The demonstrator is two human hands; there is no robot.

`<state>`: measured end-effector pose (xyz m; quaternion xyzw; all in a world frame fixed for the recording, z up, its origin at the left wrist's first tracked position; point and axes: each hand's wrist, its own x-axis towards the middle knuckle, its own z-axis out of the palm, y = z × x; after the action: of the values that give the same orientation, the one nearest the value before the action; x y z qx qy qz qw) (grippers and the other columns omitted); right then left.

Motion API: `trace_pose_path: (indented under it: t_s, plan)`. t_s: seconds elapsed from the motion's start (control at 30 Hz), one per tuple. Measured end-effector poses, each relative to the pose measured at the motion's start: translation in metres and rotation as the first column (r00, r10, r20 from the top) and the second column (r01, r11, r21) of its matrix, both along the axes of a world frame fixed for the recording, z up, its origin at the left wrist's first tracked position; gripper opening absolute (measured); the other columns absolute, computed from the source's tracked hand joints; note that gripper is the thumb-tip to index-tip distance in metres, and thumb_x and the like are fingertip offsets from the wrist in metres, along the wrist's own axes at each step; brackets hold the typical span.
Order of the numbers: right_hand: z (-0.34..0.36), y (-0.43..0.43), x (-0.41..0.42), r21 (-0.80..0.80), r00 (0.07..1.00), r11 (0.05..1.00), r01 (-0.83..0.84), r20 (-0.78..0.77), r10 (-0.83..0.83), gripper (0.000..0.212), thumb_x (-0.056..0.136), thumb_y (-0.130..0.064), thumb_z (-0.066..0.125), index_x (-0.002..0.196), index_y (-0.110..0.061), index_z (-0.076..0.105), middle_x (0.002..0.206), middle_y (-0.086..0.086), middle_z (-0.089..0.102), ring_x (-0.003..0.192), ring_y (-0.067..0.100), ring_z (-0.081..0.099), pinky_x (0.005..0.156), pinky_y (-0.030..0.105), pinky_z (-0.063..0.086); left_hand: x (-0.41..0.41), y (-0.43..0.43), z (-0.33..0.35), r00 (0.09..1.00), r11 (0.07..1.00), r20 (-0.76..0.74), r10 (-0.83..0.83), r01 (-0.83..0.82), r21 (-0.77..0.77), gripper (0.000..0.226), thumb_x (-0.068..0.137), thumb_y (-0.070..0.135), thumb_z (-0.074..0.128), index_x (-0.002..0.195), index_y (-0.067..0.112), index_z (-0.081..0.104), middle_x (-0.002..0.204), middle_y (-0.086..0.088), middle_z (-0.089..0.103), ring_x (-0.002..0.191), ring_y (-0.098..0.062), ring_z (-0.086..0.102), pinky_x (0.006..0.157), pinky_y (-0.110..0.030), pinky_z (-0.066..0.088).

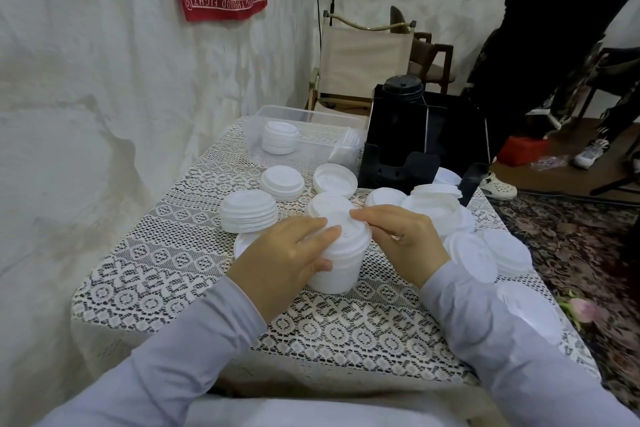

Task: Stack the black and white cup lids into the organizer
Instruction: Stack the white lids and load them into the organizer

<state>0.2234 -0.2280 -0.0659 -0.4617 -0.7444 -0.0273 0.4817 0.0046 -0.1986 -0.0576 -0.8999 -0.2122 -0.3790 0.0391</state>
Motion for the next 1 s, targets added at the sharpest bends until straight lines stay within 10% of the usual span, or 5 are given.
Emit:
trace_pose_path:
  t_s: [0.53,1.0]
  plan:
    - [-0.002,-0.019,-0.001,-0.345,0.991,0.929,-0.137,-0.050,0.128,0.048,0.081,-0.027,0.045,0.126,-0.016,0.059,0.121,-0.013,0.056,0.114,-0.009,0.050,0.093,0.008,0.041,-0.007,-0.007,-0.009,0.994,0.996,-0.103,0.023,-0.032,-0.087,0.046,0.096,0.039,0.039,0.120,0.007,0.061,0.118,-0.019,0.063,0.105,-0.033,0.062,0.089,-0.043,0.051]
    - [-0.011,-0.021,-0.008,-0.288,0.995,0.956,-0.057,-0.091,0.032,0.057,0.082,-0.065,0.052,0.123,-0.025,0.057,0.121,-0.008,0.060,0.108,0.008,0.062,0.089,0.035,0.054,-0.002,-0.015,-0.009,0.992,0.995,-0.080,0.096,-0.094,0.029,0.041,0.093,0.032,0.042,0.109,0.005,0.069,0.111,-0.019,0.067,0.103,-0.035,0.065,0.084,-0.041,0.054]
